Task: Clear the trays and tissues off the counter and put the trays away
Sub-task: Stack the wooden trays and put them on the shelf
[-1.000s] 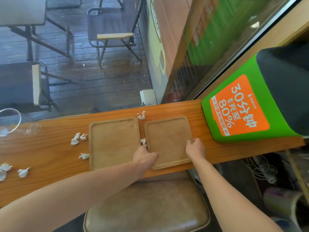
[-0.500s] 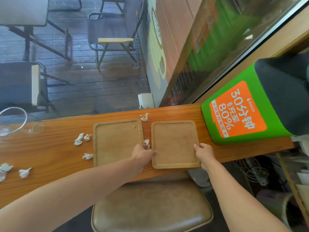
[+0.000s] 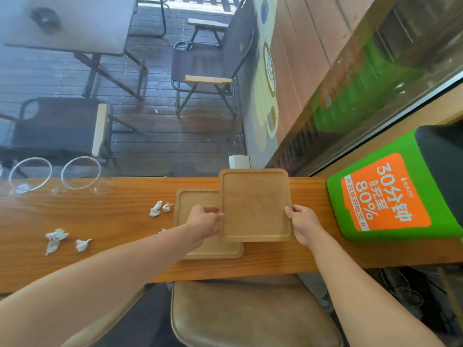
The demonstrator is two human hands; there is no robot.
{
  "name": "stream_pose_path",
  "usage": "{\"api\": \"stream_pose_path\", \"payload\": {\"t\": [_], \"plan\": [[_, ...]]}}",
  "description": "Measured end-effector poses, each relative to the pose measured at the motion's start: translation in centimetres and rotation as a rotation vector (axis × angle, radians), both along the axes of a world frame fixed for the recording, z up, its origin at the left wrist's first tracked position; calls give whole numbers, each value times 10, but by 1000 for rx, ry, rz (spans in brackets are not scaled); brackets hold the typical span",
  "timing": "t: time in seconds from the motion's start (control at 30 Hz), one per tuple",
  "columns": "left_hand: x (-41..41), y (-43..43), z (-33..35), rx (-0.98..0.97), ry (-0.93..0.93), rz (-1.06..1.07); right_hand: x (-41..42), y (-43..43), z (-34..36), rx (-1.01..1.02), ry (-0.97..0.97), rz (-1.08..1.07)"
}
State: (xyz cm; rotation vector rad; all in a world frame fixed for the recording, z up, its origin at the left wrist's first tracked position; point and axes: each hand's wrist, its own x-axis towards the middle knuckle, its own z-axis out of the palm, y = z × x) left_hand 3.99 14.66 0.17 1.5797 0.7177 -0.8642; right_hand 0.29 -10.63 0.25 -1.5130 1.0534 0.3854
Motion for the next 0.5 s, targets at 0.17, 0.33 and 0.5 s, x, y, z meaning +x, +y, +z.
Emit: {"api": "stream_pose_path", "payload": {"t": [0.17, 0.33, 0.5], "plan": [[-1, 50, -4, 58, -2, 74, 9, 63, -6, 18, -1, 67], [-11, 87, -14, 194, -48, 12, 4, 103, -24, -123, 62, 127], [-20, 101, -21, 267, -83, -45, -4, 114, -31, -188, 88, 158]]}}
